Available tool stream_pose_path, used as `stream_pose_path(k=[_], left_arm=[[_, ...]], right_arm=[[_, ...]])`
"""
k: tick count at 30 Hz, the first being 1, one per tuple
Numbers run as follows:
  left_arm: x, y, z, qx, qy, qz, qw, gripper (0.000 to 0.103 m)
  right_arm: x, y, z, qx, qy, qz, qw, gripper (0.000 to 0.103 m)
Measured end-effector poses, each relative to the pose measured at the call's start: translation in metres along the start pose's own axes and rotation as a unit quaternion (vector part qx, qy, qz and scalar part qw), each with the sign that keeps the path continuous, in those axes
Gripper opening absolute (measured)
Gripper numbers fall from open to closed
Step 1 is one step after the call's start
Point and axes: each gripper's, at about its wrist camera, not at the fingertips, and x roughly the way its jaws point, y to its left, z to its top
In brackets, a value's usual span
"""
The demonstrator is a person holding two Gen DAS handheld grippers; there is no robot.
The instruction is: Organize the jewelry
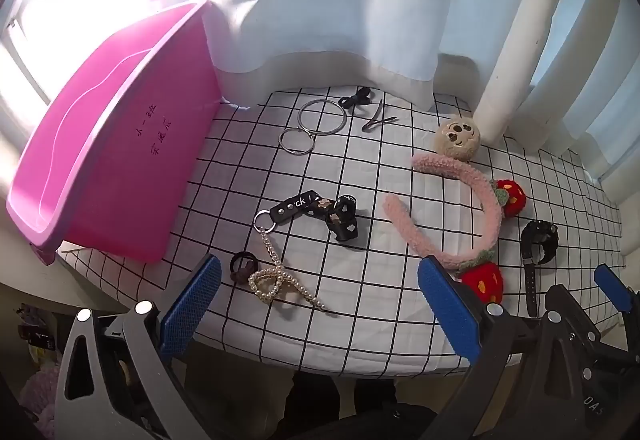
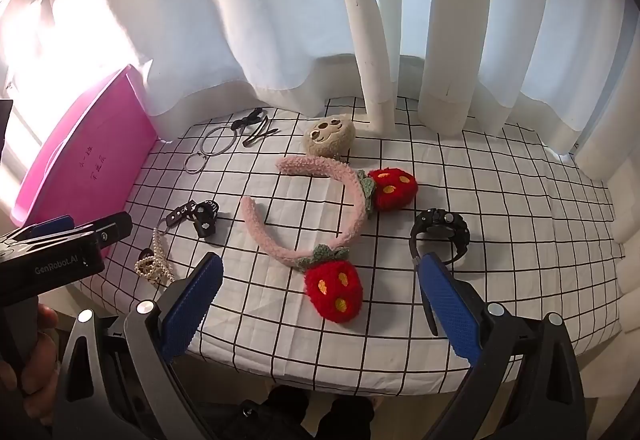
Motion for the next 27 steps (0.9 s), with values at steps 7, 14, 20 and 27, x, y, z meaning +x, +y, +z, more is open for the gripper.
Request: stream_pose_path(k=[7, 14, 20, 27], left_arm=[[-0.0043, -0.0004, 0.0038, 0.0, -0.008, 0.004, 1.0, 0.097], [-0.0031, 0.0002, 0.0004, 0.0, -0.01, 0.0, 1.0, 0.097], [-0.0024, 0.0011, 0.0006, -0.001, -0.009, -0.001, 1.0, 0.097], [-0.0046, 0.0009, -0.0002, 0.003, -0.012, 0.0, 0.9999, 0.097]], right_arm=[[-0.0003, 0.0004, -0.0002, 0.0, 0.0, -0.001, 1.0, 0.094], [-0.0001, 0.0006, -0.0002, 0.0, 0.001, -0.002, 1.0, 0.094], [-0.0011, -0.0008, 0.0, 0.0, 0.0, -0.002, 1.0, 0.094], [-0.0022, -0.0052, 0.0, 0.001, -0.001, -0.003, 1.0, 0.094]])
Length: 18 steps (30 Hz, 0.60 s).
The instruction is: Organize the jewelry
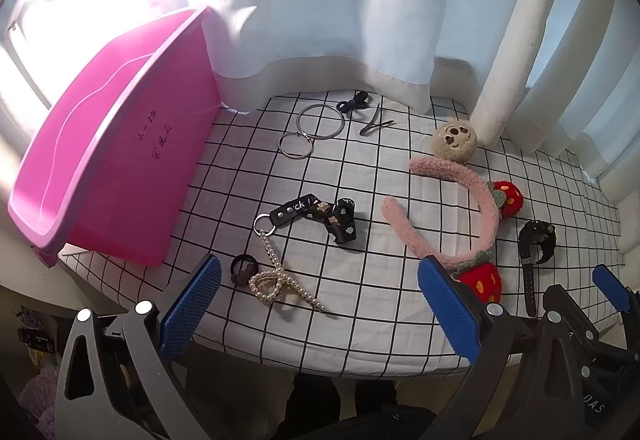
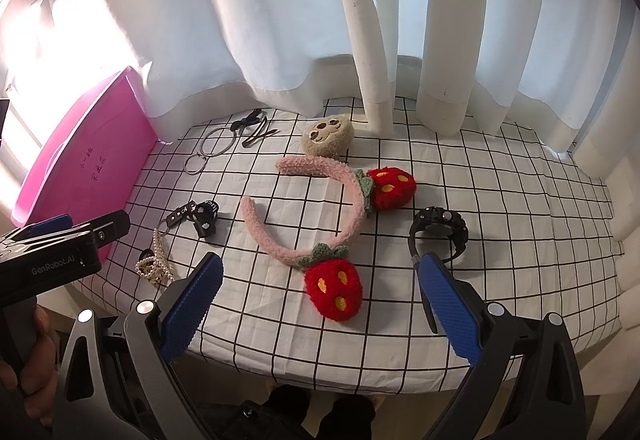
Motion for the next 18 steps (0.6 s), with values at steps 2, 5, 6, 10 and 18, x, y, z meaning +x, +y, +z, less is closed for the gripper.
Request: stream_pose_path(k=[2, 5, 6, 10, 18], left_arm=[[-0.0001, -0.0007, 0.0003, 0.0, 0.0, 0.0, 1.0, 0.097], [0.0003, -0.0018, -0.0001, 0.001, 0.001, 0.0, 1.0, 0.097], [0.0002, -0.0021, -0.0001, 0.001, 0.001, 0.0, 1.0, 0.097], [0.0, -0.0025, 0.0, 0.001, 0.001, -0.001, 1.0, 0.097], [-0.0008, -0.0034, -0.0005, 0.002, 0.0, 0.0, 1.0, 0.097]], right_arm=[[-0.0006, 0.0009, 0.0003, 0.0, 0.0, -0.001, 1.0, 0.094], [-0.0009, 0.0021, 0.0006, 0.001, 0.0, -0.001, 1.0, 0.094], [-0.0007, 0.0023, 0.0012, 0.001, 0.001, -0.001, 1.0, 0.094], [-0.0015, 0.0015, 0.0007, 0.001, 0.0, -0.001, 1.0, 0.094], [-0.0011, 0.0021, 0.0009, 0.001, 0.0, -0.001, 1.0, 0.094]])
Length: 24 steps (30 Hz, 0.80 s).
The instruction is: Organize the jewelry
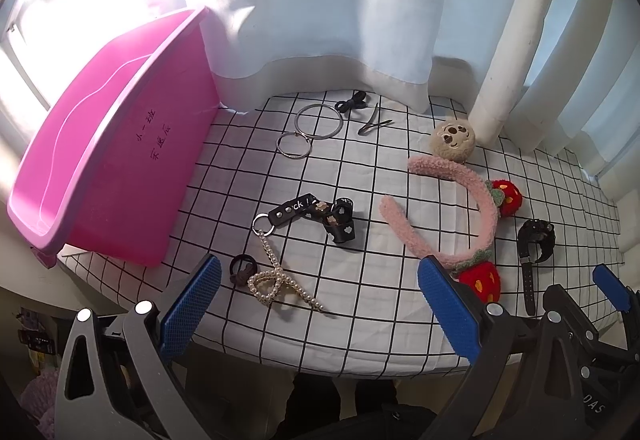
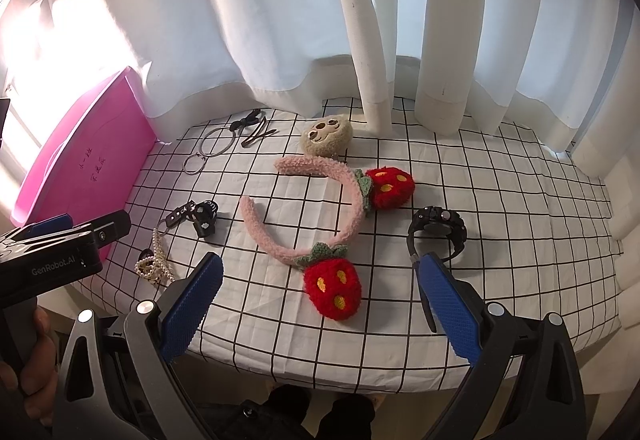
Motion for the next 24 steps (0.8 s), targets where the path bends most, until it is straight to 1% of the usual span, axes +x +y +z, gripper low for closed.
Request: stream_pose_path(k=[16, 24], left_arm=[[0.0, 0.003, 0.001, -0.003, 0.001, 0.001, 1.0, 0.097], [0.006, 0.01, -0.006, -0.009, 0.008, -0.007, 0.9999, 0.097]], right_arm=[[-0.004, 0.0, 0.001, 0.001, -0.002, 0.001, 1.0, 0.094], [0.001, -0.009, -0.007, 0.012, -0.001, 0.002, 1.0, 0.094]])
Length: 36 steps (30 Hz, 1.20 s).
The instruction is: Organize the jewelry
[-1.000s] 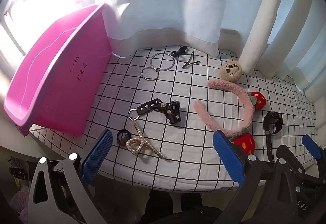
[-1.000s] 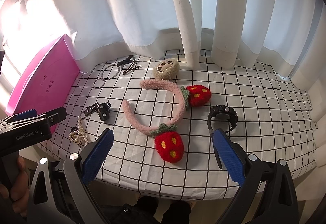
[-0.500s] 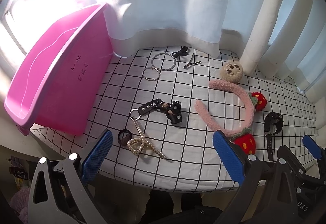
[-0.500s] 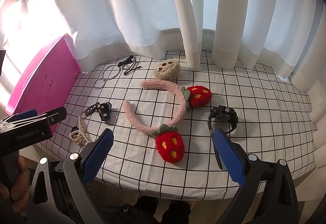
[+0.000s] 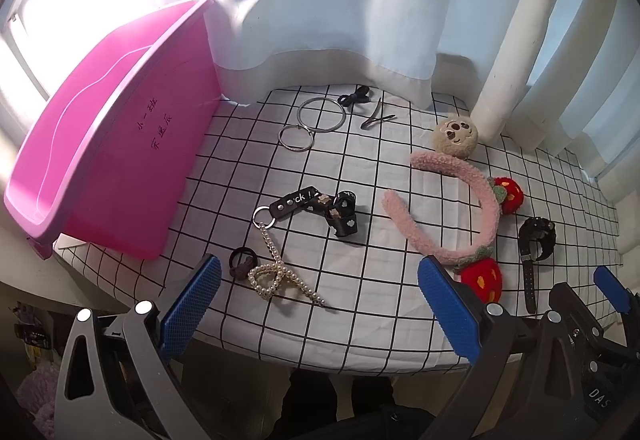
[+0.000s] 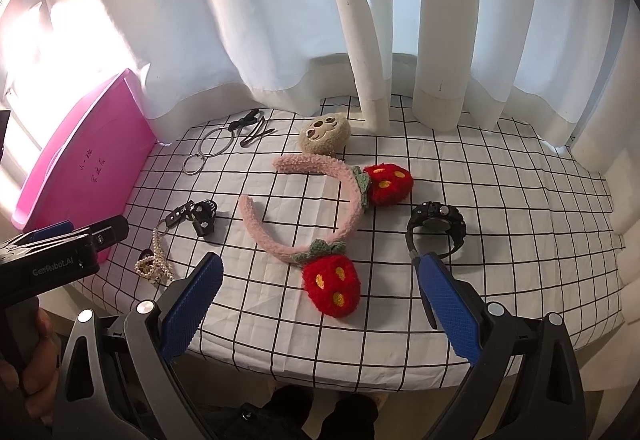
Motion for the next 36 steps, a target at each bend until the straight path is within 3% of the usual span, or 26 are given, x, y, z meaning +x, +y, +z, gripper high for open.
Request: stream_pose_path(k=[10, 16, 28, 36], left_arm=[[0.04, 0.034, -0.031, -0.035, 0.039, 0.001, 0.9986, 0.097], [0.059, 0.044, -0.041, -0.038, 0.036, 0.016, 0.9985, 0.097], [0.109, 0.055, -0.028, -0.063, 0.049, 0.022, 0.9966, 0.097], [0.13, 0.024, -0.009, -0.043, 0.037, 0.008, 0.9983, 0.097]], right_arm=[[0.026, -0.034, -0.036, 0.027, 0.035, -0.028, 0.999, 0.094], [0.046, -0.061, -0.045, 0.059, 0.047, -0.038, 0.996, 0.094], [0.093, -0.106, -0.035, 0.102, 0.052, -0.065, 0.991, 0.094], [0.116, -0.113, -0.026, 0.106, 0.05, -0.065, 0.991, 0.094]])
